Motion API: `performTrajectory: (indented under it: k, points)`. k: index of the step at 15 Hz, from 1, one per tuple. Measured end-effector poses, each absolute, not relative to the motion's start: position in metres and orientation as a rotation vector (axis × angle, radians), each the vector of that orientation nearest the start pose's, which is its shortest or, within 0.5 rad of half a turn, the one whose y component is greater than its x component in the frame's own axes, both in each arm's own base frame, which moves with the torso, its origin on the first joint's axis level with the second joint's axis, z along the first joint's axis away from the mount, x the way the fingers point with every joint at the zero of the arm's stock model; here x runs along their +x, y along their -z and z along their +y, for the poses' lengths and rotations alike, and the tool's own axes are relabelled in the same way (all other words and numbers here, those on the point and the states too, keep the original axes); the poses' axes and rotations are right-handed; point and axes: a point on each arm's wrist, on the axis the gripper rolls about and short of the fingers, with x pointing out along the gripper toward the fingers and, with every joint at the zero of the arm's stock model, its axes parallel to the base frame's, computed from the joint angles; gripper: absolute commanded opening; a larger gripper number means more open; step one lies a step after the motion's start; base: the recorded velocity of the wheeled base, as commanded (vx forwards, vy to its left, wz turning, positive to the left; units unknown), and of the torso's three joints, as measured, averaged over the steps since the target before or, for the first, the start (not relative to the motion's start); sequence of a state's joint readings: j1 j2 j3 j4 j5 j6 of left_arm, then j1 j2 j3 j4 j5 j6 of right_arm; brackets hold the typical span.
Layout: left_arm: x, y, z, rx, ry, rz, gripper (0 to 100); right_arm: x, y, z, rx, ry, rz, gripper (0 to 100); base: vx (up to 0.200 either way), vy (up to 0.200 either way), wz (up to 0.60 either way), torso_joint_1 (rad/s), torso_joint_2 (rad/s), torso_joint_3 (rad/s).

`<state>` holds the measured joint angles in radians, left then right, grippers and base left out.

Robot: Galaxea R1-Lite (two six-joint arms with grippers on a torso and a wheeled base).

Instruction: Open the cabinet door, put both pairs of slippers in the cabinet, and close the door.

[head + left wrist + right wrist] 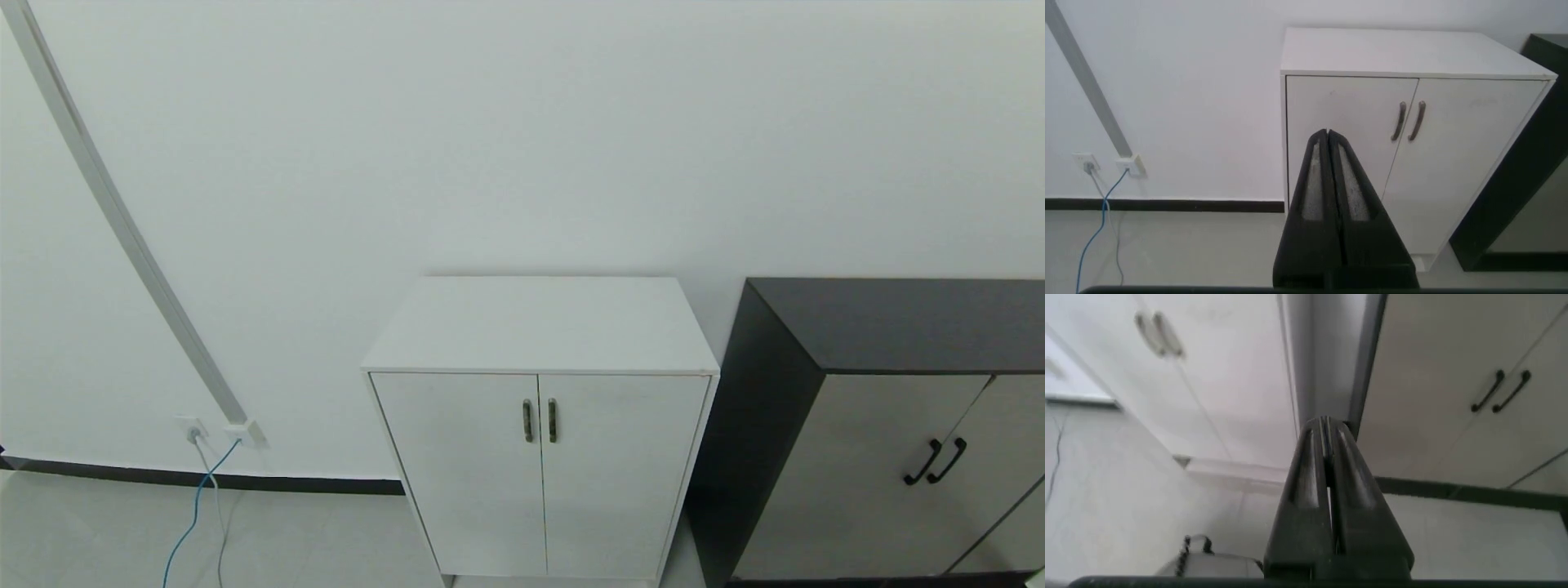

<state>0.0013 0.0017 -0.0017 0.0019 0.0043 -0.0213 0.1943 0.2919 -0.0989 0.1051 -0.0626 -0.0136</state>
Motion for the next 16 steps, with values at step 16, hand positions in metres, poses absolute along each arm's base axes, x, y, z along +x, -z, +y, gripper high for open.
performTrajectory:
  k: [16]
  points:
    - [-0.023, -0.076, 0.000, -0.021, -0.006, 0.002, 0, -0.013, -0.078, -0.001, 0.001, -0.036, 0.134, 0, 0.000, 0.000, 0.00, 0.000, 0.00, 0.000]
